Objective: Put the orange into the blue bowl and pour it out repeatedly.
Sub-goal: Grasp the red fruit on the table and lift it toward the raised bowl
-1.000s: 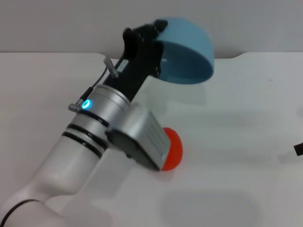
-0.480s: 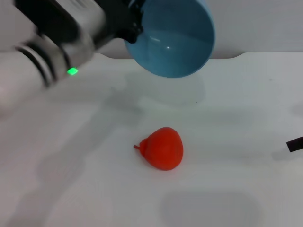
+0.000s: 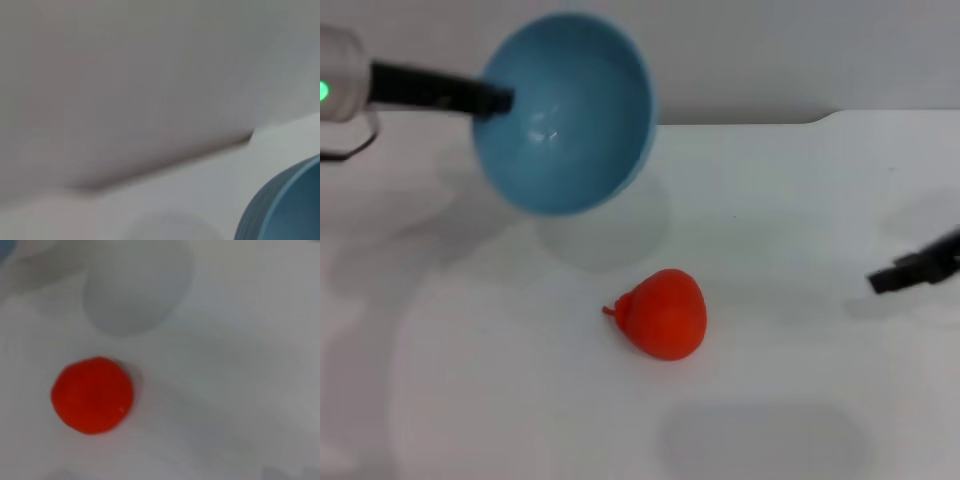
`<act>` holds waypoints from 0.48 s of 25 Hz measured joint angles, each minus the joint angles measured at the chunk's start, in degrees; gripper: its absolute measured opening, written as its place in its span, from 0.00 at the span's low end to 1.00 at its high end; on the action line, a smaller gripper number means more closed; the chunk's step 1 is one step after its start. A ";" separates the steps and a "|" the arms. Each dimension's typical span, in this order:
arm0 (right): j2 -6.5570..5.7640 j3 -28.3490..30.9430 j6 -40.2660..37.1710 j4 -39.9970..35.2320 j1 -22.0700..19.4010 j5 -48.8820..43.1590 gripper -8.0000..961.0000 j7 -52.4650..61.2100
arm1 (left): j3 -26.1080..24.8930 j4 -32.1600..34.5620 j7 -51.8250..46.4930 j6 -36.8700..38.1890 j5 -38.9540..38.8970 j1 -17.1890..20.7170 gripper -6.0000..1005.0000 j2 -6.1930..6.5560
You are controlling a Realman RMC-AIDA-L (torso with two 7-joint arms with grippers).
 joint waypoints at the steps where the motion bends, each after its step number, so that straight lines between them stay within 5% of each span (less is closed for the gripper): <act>1: 0.00 -1.97 1.30 0.28 0.25 1.34 0.45 -0.02 | -1.61 0.07 -1.39 3.99 2.62 -0.61 0.00 0.02; 12: -0.01 -25.57 20.66 5.02 1.21 7.28 0.45 -8.82 | -4.21 1.77 -5.03 17.83 11.65 1.34 0.00 -0.22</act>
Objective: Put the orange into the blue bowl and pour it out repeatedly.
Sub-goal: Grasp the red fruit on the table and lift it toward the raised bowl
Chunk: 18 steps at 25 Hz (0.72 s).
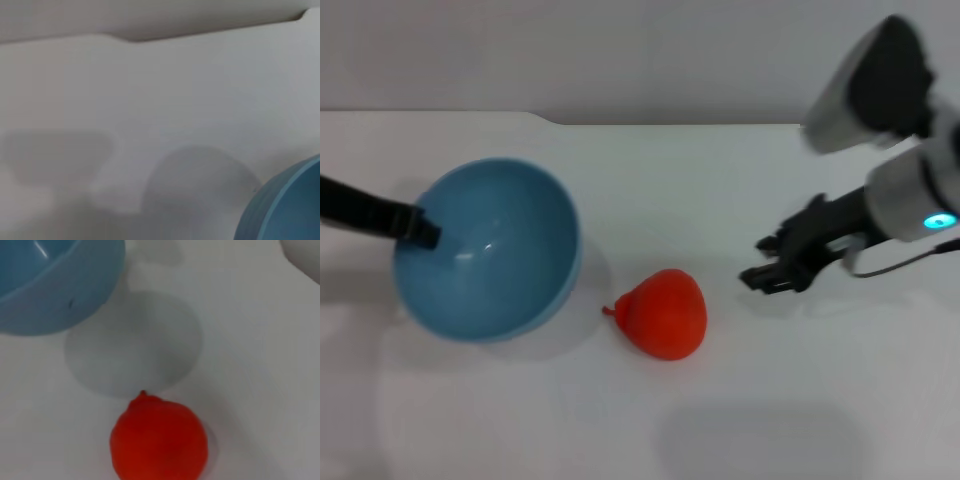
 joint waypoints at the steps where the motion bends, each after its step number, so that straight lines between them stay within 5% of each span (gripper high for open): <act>1: 0.04 -2.23 1.88 0.36 0.01 0.01 0.45 -0.12 | -0.10 0.52 -0.37 0.45 0.42 0.33 0.00 0.03; 12: 0.13 -15.64 14.19 3.52 1.20 7.98 0.45 -2.33 | 1.25 2.53 -1.72 4.09 5.43 1.01 0.00 -0.22; 15: 0.15 -17.94 14.84 4.62 1.86 8.10 0.64 -2.33 | 1.26 2.63 -1.75 4.13 5.44 1.09 0.00 -0.21; 18: 0.16 -18.99 16.12 5.81 2.23 8.10 0.64 -2.09 | 1.25 2.82 -1.74 4.19 5.44 1.14 0.00 -0.21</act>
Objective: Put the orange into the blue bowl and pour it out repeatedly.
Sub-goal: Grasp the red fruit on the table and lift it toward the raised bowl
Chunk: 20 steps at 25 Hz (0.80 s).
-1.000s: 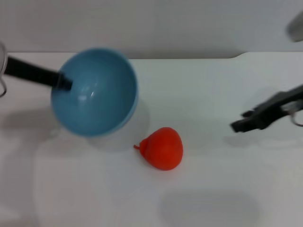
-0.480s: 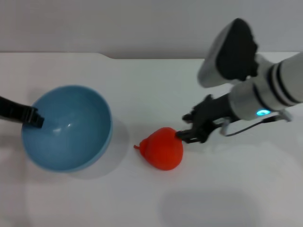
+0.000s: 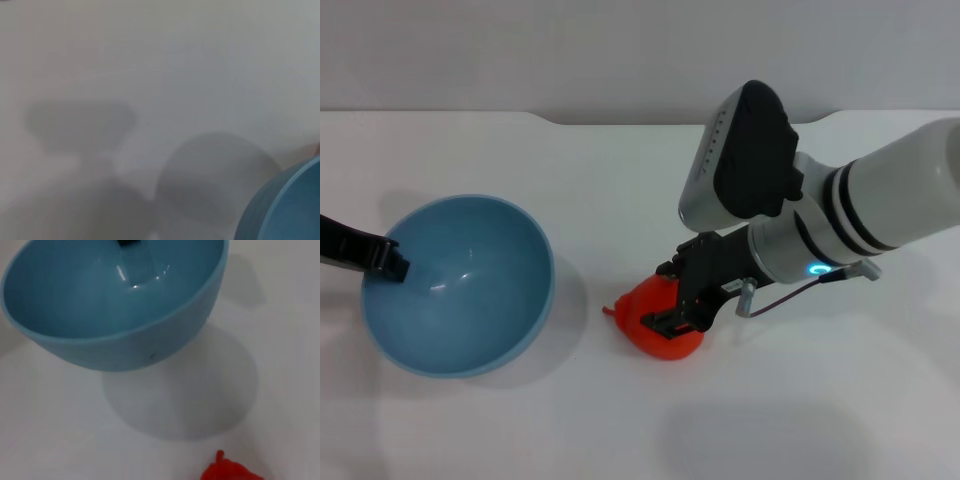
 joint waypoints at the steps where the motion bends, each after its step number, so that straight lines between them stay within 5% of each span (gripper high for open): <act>1: 0.00 -0.06 0.37 0.45 0.01 0.02 0.64 0.00 | 0.00 0.06 0.01 0.01 0.00 0.00 0.00 0.00; 20: 0.01 -0.78 5.30 6.75 -1.01 0.28 0.58 2.41 | 3.44 0.30 -0.07 -1.04 -0.81 -0.13 0.00 -0.23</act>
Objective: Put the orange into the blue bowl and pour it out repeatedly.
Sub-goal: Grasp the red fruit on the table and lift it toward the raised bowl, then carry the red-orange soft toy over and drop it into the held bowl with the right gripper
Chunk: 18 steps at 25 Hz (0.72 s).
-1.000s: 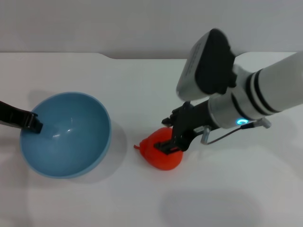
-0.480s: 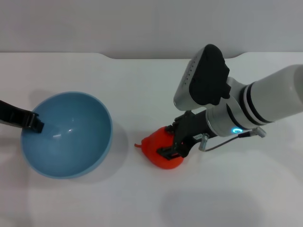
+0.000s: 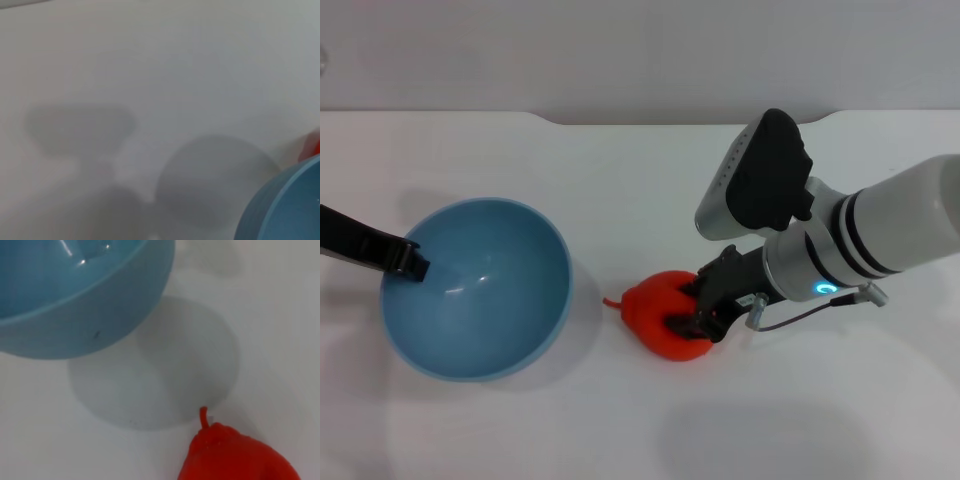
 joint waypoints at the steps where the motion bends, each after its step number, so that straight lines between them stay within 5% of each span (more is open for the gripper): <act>1: -0.06 0.24 -0.18 -0.44 -0.31 0.00 0.54 0.00 | 0.22 -0.07 0.00 -0.02 -0.01 -0.09 0.00 -0.01; 7: 0.11 7.21 -1.30 -8.26 -6.90 -0.06 0.18 -1.74 | 2.73 -0.74 -0.05 -1.02 -0.11 -0.36 0.00 -0.19; 18: 0.26 26.43 -17.73 -22.52 -12.04 7.31 0.08 -14.07 | 14.01 -4.05 -4.23 -5.37 -1.24 -1.69 0.00 -0.24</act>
